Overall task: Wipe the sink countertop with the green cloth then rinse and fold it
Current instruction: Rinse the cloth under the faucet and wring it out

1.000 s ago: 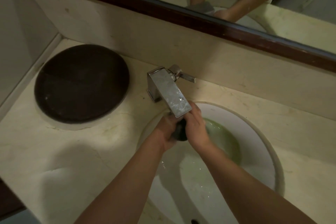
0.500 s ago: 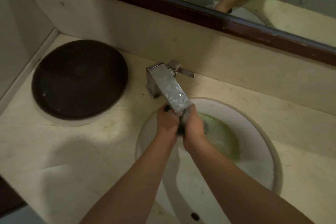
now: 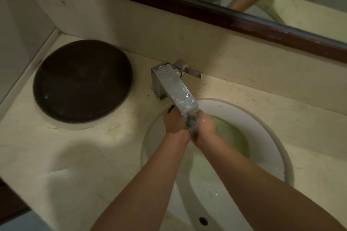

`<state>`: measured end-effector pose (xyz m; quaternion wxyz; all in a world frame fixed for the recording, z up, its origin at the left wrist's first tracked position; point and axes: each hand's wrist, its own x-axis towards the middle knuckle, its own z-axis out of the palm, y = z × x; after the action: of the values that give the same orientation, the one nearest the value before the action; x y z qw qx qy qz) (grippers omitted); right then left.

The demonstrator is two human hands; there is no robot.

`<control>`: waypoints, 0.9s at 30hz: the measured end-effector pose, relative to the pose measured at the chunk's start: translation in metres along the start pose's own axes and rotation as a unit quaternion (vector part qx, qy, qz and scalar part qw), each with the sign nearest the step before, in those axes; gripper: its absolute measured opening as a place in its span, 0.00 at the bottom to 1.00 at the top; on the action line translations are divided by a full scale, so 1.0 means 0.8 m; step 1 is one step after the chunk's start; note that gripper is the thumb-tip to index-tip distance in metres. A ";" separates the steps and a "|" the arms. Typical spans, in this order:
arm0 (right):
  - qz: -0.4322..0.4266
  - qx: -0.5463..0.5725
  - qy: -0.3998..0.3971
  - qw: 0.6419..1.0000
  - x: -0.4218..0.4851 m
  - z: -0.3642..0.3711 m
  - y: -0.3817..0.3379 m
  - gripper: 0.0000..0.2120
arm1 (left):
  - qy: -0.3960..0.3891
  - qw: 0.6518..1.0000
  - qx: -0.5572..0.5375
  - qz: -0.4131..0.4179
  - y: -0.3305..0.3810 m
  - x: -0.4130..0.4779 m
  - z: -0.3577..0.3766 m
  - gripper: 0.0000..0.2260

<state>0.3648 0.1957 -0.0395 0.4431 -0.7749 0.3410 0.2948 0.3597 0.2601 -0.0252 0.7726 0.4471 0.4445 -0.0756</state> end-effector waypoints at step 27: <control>-0.348 -0.009 -0.017 0.937 -0.106 -0.093 -0.073 0.18 | -0.176 0.982 -0.008 -0.063 0.005 -0.048 -0.043 0.11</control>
<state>0.3717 0.1744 0.0853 0.5169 -0.8439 0.0394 0.1380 0.3179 0.2777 -0.0010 0.8358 0.3917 0.3295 -0.1987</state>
